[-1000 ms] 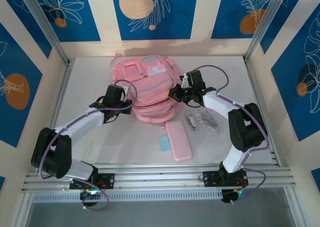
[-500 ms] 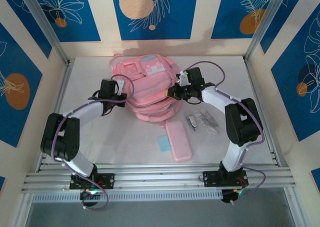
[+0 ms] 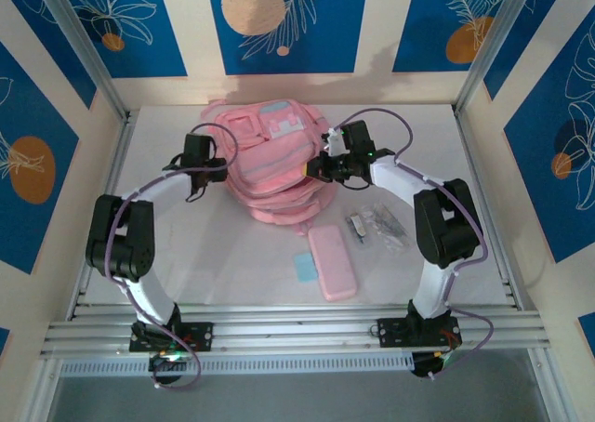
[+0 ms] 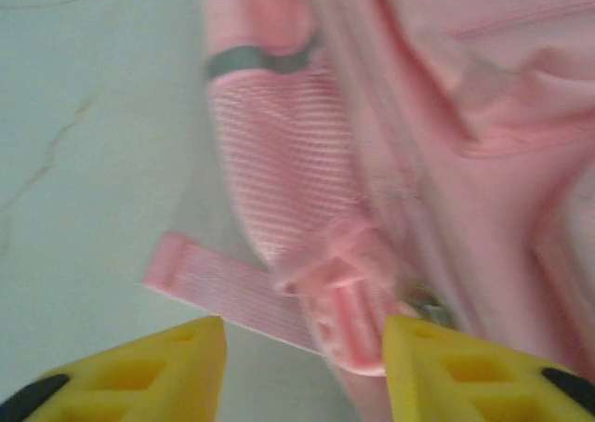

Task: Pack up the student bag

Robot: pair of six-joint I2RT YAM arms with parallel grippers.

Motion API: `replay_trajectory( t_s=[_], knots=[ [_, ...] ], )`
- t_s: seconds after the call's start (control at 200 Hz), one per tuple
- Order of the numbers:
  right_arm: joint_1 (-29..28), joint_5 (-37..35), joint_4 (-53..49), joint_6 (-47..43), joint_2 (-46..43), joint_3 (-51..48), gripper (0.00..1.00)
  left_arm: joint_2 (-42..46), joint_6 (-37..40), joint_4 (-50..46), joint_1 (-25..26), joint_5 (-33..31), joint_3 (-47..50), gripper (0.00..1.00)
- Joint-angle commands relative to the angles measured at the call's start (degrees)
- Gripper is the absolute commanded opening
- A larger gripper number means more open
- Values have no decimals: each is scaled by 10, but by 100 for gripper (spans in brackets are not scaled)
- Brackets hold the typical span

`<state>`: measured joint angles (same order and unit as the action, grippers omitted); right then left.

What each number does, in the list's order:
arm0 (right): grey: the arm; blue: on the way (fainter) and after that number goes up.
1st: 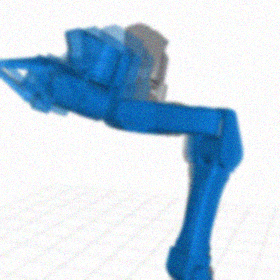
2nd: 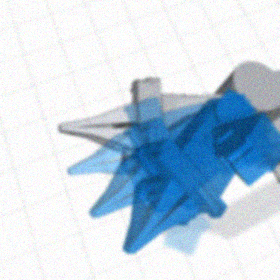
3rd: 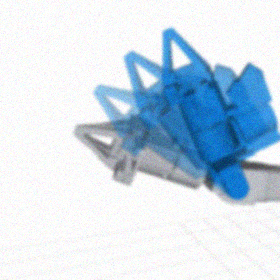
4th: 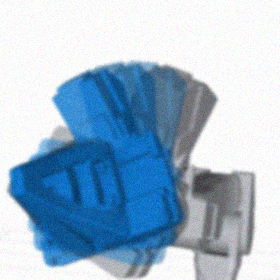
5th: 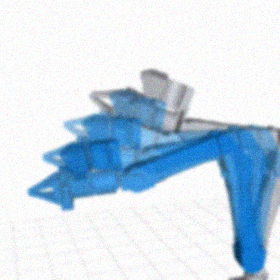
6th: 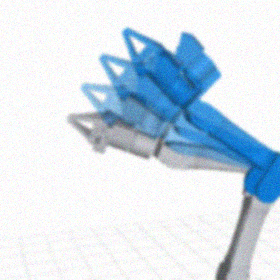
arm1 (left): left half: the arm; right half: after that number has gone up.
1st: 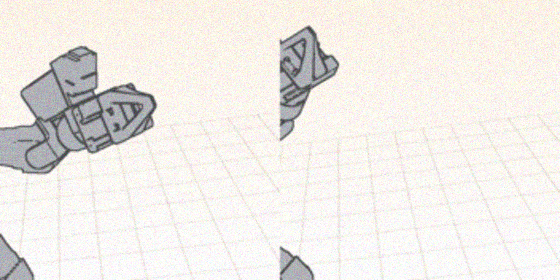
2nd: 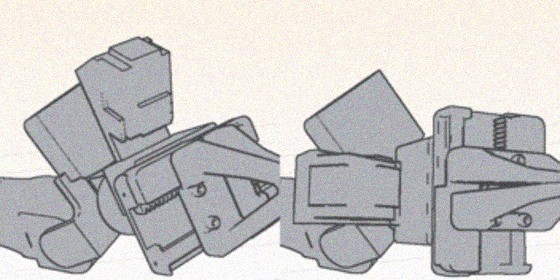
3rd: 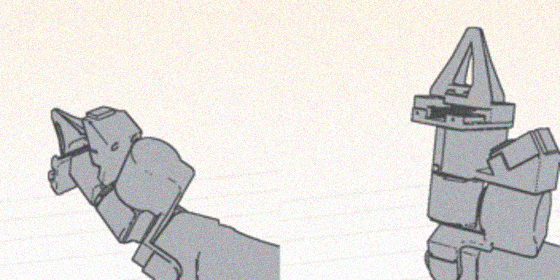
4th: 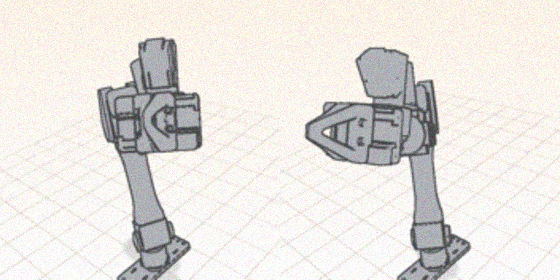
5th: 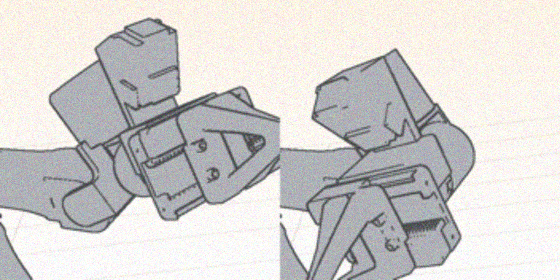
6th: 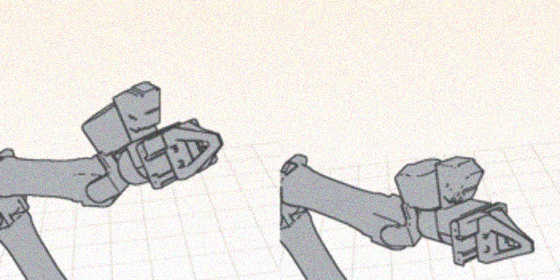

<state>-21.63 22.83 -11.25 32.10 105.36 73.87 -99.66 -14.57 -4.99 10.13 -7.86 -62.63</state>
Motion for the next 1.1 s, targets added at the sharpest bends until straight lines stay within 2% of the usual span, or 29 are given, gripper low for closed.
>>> replay_trajectory(
  t_s=[0.0, 0.025, 0.11, 0.175, 0.235, 0.245, 0.275, 0.335, 0.56, 0.775, 0.88, 0.96, 1.095],
  knots=[
    [-16, 12, -12, -18, -1, 34, 5, 33, -41, -28, -12, 5, 4, 62],
    [-17, 12, -14, -15, -5, 34, 11, 44, -47, -30, -12, 16, 9, 64],
    [-21, 9, -26, -6, -22, 32, 42, 78, -70, -39, -9, 54, 26, 70],
    [-25, -2, -38, -7, -44, 21, 58, 102, -89, -45, -6, 87, 38, 77],
    [-30, -20, -63, -9, -65, 12, 84, 123, -105, -50, 1, 114, 49, 82],
    [-31, -22, -68, -10, -68, 11, 90, 126, -108, -50, 3, 117, 51, 87],
    [-33, -32, -85, -13, -78, 7, 100, 136, -116, -52, 9, 126, 57, 91],
    [-40, -55, -123, -18, -98, -2, 99, 155, -129, -52, 25, 137, 71, 100],
    [-102, -185, -251, -5, -171, -73, 99, 203, -158, -27, 92, 139, 116, 100],
    [-199, -326, -348, 58, -220, -142, 99, 215, -173, -17, 118, 143, 124, 100],
    [-240, -387, -393, 88, -231, -162, 99, 220, -199, 18, 131, 147, 145, 100],
    [-257, -407, -411, 103, -235, -182, 99, 218, -212, 35, 137, 149, 154, 100],
    [-270, -378, -376, 101, -241, -224, 99, 215, -217, 40, 145, 151, 156, 100]
  ],
)
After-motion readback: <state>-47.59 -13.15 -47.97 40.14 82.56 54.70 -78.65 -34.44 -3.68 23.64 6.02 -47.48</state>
